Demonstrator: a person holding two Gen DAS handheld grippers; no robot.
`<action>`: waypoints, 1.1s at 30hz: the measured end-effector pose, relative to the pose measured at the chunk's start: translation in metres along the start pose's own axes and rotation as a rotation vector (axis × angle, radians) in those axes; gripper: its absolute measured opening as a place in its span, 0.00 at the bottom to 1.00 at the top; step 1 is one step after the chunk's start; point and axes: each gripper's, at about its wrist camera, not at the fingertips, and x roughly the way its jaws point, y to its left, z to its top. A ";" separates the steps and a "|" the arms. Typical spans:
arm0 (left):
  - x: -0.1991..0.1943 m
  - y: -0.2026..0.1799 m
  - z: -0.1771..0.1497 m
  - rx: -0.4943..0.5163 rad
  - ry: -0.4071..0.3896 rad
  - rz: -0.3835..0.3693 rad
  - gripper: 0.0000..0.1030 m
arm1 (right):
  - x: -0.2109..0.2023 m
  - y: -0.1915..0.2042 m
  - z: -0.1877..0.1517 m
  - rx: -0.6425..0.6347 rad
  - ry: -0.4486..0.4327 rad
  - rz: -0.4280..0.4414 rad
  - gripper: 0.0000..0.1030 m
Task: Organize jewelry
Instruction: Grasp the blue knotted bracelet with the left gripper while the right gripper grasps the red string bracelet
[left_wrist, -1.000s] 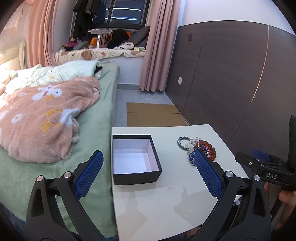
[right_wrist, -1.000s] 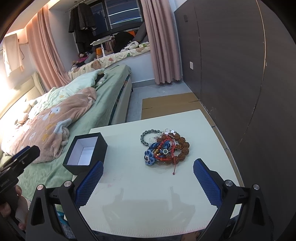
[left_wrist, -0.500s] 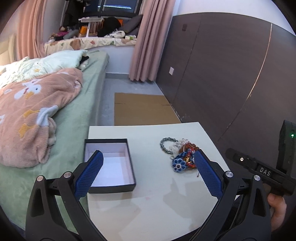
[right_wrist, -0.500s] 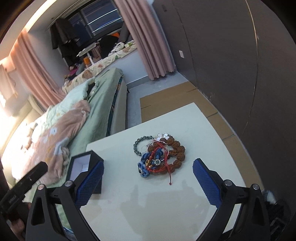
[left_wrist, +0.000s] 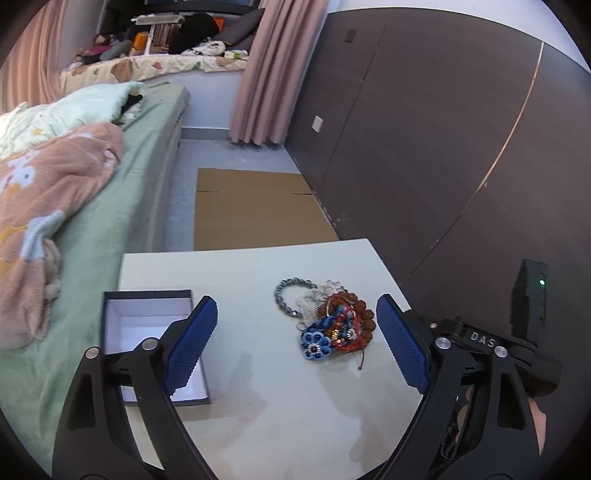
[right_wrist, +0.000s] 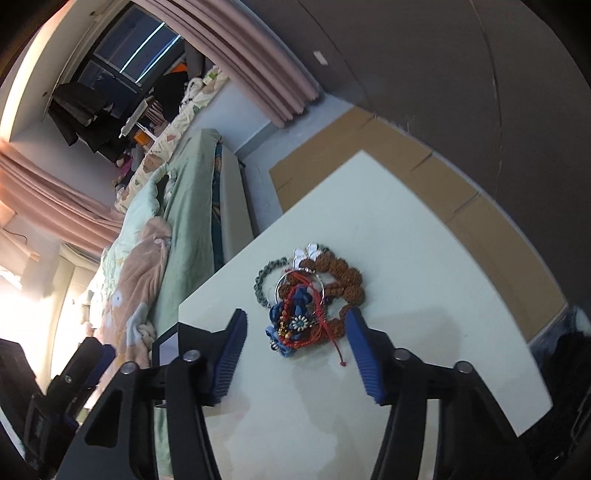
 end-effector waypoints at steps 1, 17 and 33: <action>0.007 0.002 -0.003 -0.006 0.010 -0.011 0.83 | 0.003 -0.001 0.001 0.005 0.007 -0.001 0.46; 0.087 0.031 -0.014 -0.112 0.174 -0.062 0.62 | 0.079 0.001 0.018 0.008 0.139 -0.124 0.24; 0.112 0.026 -0.026 -0.132 0.239 -0.077 0.63 | 0.062 0.000 0.020 0.019 0.113 -0.077 0.05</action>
